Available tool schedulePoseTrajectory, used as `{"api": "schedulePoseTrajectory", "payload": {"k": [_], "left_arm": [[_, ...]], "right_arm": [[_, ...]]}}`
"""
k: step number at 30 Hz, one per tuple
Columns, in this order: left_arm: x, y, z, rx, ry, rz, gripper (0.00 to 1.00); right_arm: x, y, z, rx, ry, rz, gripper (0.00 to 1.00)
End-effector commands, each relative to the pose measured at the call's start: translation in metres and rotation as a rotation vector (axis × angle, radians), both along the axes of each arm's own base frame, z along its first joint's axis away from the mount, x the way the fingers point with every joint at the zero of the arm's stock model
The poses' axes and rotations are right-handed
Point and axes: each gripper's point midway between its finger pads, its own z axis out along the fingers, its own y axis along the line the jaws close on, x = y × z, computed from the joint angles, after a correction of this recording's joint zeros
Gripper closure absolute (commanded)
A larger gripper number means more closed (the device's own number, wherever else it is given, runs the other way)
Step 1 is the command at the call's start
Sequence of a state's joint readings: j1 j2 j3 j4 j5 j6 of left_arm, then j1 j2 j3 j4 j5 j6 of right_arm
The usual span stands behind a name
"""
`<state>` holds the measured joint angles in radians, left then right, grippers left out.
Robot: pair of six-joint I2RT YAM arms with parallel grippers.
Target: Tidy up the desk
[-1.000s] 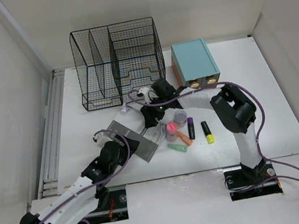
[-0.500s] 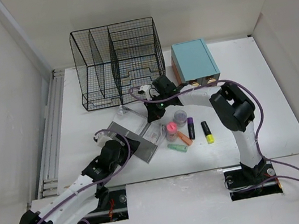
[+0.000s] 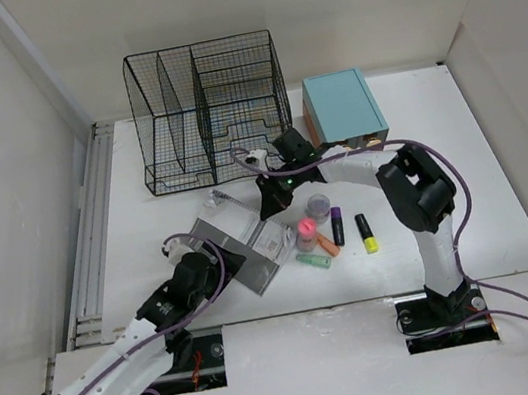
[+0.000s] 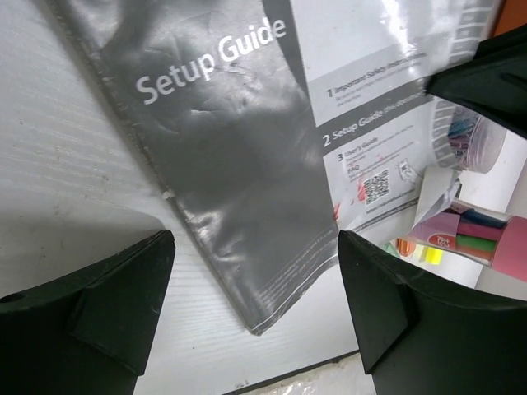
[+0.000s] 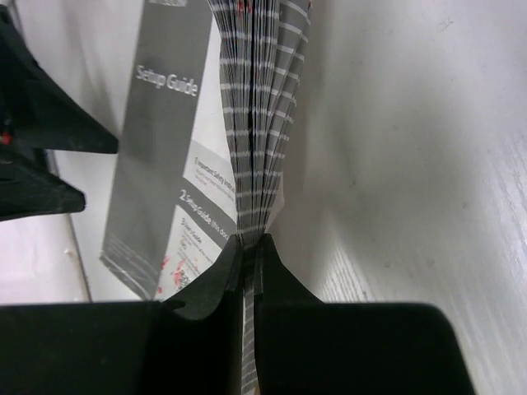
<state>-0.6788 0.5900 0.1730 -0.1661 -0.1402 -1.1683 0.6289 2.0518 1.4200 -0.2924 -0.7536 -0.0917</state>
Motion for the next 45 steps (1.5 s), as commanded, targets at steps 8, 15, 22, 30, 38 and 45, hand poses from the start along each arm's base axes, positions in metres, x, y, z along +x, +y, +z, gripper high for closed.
{"api": "schedulePoseTrajectory", "payload": {"k": [8,15,22,30,38,45], "left_arm": [[-0.004,-0.005,0.008,-0.009,0.025,-0.021,0.2],[0.004,-0.014,0.006,-0.057,-0.002,-0.018,0.2],[0.006,-0.018,-0.008,-0.091,-0.003,-0.009,0.19],[0.005,-0.017,-0.011,-0.085,0.006,-0.008,0.19],[0.006,-0.016,-0.013,-0.149,-0.057,0.009,0.22],[0.013,-0.024,0.001,-0.254,-0.164,0.0,0.23]], "right_arm": [[0.012,-0.006,0.081,0.191,-0.04,0.018,1.0],[0.002,-0.004,0.094,0.259,0.029,0.059,1.0],[-0.003,-0.009,0.11,0.338,0.116,0.085,1.0],[-0.004,-0.015,0.137,0.397,0.097,0.114,1.0],[-0.013,-0.016,0.154,0.427,0.126,0.142,1.0],[-0.022,-0.017,0.162,0.458,0.164,0.19,1.0]]}}
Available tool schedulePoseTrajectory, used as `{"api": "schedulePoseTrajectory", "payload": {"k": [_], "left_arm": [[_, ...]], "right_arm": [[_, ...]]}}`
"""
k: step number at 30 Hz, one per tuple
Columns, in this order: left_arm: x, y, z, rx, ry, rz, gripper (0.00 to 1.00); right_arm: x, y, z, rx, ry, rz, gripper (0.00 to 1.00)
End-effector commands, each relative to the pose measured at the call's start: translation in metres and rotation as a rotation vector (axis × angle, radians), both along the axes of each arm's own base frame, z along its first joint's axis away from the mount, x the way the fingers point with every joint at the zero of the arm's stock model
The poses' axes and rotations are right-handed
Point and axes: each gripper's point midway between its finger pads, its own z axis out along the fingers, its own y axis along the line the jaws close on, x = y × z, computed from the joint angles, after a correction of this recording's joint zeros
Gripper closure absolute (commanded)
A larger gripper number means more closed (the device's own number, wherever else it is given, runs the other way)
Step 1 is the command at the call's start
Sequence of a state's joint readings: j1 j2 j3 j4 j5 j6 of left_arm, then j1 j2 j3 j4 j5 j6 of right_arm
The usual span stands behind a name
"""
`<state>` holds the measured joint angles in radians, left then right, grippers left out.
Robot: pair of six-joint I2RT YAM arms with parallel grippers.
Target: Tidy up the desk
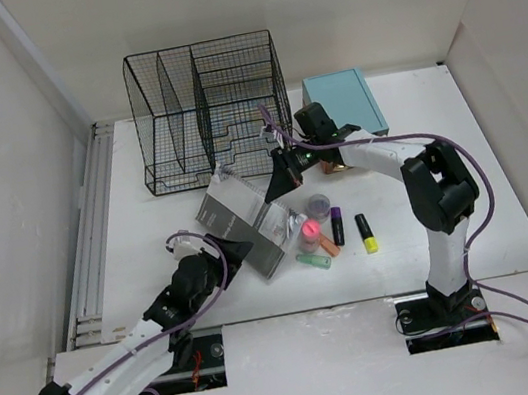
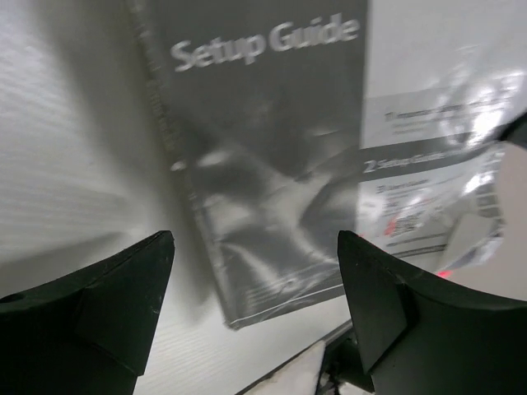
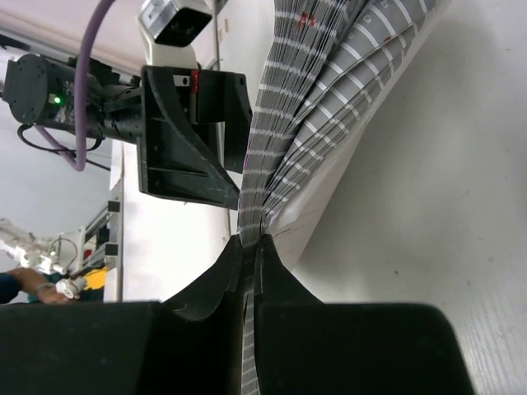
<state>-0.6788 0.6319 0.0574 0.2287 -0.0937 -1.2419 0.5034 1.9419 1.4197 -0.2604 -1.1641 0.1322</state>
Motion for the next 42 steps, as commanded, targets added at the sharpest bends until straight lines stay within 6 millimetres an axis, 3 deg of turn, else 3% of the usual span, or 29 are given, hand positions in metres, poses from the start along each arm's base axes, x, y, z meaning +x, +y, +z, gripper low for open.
{"api": "schedulePoseTrajectory", "payload": {"k": [1,9,16,23,31,32,36,38,39,40,42], "left_arm": [[-0.008,0.005,-0.022,-0.034,-0.03,-0.002,0.22],[-0.005,0.002,-0.016,-0.069,-0.073,-0.002,0.23],[-0.024,0.004,-0.042,0.002,0.086,-0.041,0.25],[-0.019,0.009,-0.016,0.011,0.04,-0.019,0.25],[-0.017,0.007,-0.024,-0.045,-0.014,-0.018,0.25],[-0.013,0.001,-0.012,-0.091,-0.065,-0.029,0.25],[-0.008,-0.003,0.001,-0.122,-0.145,-0.04,0.25],[-0.006,-0.002,0.004,-0.118,-0.164,-0.037,0.26],[-0.004,-0.001,0.004,-0.117,-0.165,-0.027,0.26],[-0.004,-0.001,0.004,-0.117,-0.165,-0.027,0.27],[-0.005,0.0,0.001,-0.112,-0.157,-0.027,0.27]], "right_arm": [[-0.009,0.003,0.058,0.166,-0.09,0.107,1.0],[-0.021,-0.004,0.072,0.226,-0.056,0.183,1.0],[-0.025,-0.01,0.093,0.264,-0.101,0.205,1.0],[-0.023,-0.014,0.097,0.27,-0.121,0.198,1.0],[-0.029,-0.016,0.094,0.287,-0.091,0.232,1.0],[-0.029,-0.016,0.094,0.287,-0.091,0.232,1.0],[-0.032,-0.018,0.097,0.326,-0.115,0.278,1.0],[-0.052,-0.028,0.1,0.329,0.062,0.296,1.0],[-0.042,-0.022,0.117,0.434,-0.226,0.323,1.0],[-0.034,-0.021,0.098,0.418,-0.18,0.295,1.0],[-0.037,-0.023,0.092,0.376,-0.056,0.273,1.0]]}}
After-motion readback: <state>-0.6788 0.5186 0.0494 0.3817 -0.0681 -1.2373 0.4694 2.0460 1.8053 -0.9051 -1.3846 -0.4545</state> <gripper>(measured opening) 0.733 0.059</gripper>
